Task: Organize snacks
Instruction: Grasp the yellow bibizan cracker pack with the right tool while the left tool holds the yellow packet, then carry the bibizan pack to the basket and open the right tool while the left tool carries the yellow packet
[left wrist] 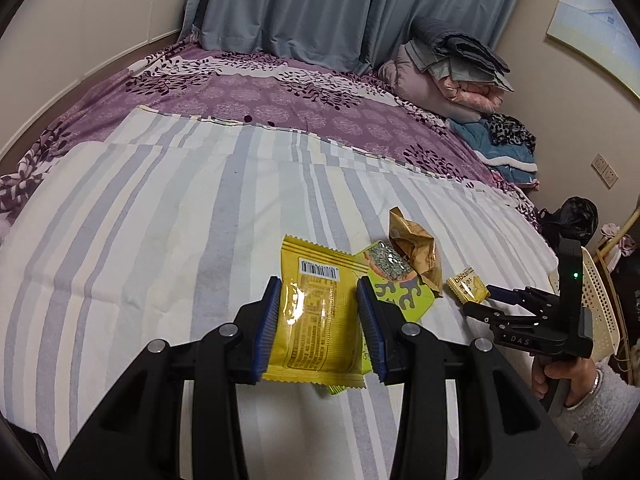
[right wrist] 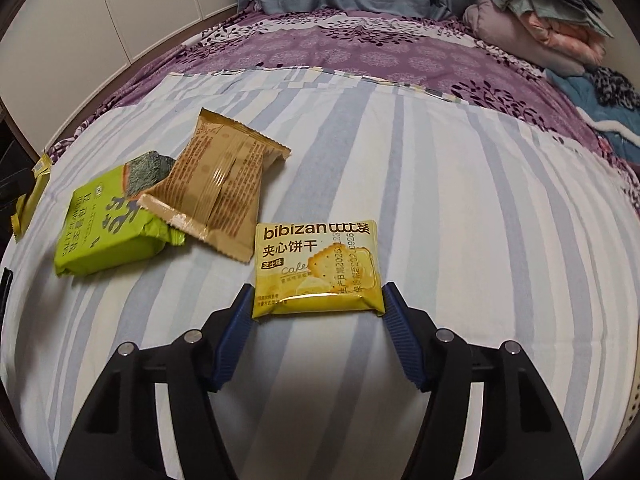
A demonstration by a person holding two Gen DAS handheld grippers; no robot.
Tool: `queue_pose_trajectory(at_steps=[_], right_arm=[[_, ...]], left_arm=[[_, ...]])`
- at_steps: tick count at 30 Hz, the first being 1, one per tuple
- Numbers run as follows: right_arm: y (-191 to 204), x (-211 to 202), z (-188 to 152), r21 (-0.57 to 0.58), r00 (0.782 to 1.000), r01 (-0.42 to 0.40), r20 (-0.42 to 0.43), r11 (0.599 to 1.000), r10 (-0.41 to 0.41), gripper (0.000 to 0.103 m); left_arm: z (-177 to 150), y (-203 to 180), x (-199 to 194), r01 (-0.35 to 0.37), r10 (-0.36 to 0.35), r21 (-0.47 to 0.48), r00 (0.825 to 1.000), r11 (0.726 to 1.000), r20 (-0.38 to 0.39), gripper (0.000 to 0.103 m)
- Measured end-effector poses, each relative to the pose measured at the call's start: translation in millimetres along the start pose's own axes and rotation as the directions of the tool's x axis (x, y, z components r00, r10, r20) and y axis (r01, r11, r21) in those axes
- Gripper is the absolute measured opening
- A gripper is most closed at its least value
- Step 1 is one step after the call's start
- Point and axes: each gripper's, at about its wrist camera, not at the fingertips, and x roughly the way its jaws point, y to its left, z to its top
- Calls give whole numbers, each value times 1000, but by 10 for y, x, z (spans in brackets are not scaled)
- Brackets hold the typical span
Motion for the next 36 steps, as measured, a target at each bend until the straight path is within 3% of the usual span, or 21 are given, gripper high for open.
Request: queue_pose_trajectory(at_steps=[21, 29, 36], right_arm=[[-471, -1125, -433, 122, 983, -7, 185, 992, -16, 64], [-830, -1603, -634, 197, 959, 24, 273, 980, -78, 64], [-1367, -2051, -911, 330, 923, 87, 328, 940, -201, 64]], left_arm=[[-113, -911, -382, 92, -96, 84, 994, 992, 51, 39], [-165, -1355, -512, 135, -145, 131, 987, 982, 67, 40], [-186, -1779, -553, 173, -187, 180, 980, 968, 61, 39]])
